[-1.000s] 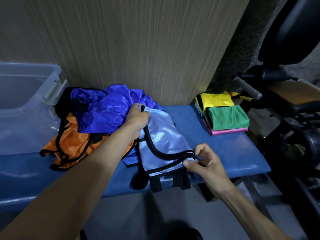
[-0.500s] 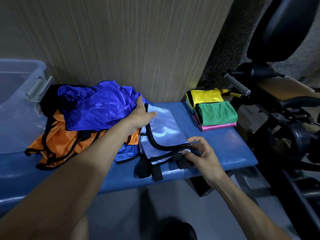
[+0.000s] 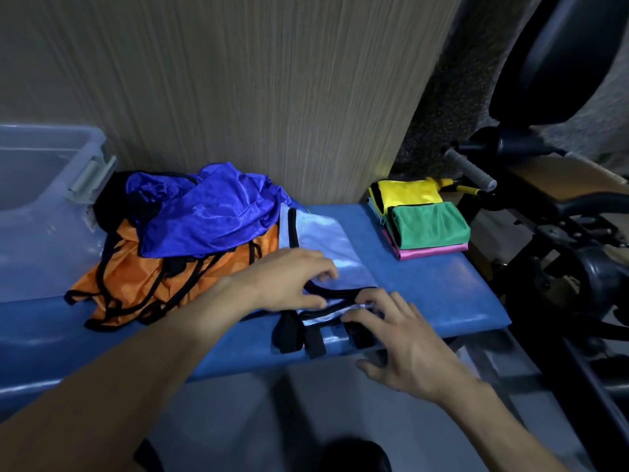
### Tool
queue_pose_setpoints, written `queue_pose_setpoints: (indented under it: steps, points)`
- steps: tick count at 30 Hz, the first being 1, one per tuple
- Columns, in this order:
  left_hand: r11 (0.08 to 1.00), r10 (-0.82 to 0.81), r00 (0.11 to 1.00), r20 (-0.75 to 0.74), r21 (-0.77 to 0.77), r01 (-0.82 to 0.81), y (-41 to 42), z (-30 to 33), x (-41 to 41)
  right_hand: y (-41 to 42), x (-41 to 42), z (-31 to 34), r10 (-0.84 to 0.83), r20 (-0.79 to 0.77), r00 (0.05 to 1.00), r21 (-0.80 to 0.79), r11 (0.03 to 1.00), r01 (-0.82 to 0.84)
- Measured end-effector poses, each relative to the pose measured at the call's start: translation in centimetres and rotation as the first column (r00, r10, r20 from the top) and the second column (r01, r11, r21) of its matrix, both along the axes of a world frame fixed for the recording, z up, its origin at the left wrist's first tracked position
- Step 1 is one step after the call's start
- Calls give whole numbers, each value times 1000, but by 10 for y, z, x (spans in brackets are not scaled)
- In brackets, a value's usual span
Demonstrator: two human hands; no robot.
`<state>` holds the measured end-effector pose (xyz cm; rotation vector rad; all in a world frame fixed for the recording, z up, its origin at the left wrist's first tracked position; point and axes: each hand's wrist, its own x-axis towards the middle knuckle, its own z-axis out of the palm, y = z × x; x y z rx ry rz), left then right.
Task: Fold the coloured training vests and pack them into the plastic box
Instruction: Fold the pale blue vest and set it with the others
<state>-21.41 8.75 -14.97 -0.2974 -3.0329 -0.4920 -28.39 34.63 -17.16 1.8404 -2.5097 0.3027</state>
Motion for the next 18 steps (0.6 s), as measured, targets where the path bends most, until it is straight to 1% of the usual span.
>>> queue_pose_setpoints:
  steps: [2,5,8,11,12,13,16,17,18]
  points:
    - [989,6,999,-36,-144,-11,5,-6,2,-5,5,-9,-21,-115,993,41,999,26]
    - [955,16,992,-121,-293,-52,11,-12,1,-8,5,-18,-43,-203,978,-54,998,33]
    - [933,-36,980,-197,-358,-37,14,-11,4,-6,6,-20,-42,-213,976,-141,990,12]
    - [927,-51,949,-312,-369,-72,5,-4,7,-4,7,-18,-59,-154,986,-171,985,32]
    - [926,-52,949,-311,-371,-71,2,0,9,-3,6,-17,-65,-131,989,-169,985,43]
    - [926,-49,960,-277,-373,-60,2,2,12,-2,6,-16,-69,-117,991,-159,986,50]
    - [917,7,999,-45,-399,-25,6,0,17,-1,4,-17,-66,-97,993,-99,993,56]
    - [913,22,1000,4,-408,-18,8,1,17,-1,3,-17,-65,-79,995,-76,995,59]
    - [914,28,999,22,-405,-17,10,3,18,-1,2,-16,-61,-56,997,-58,997,58]
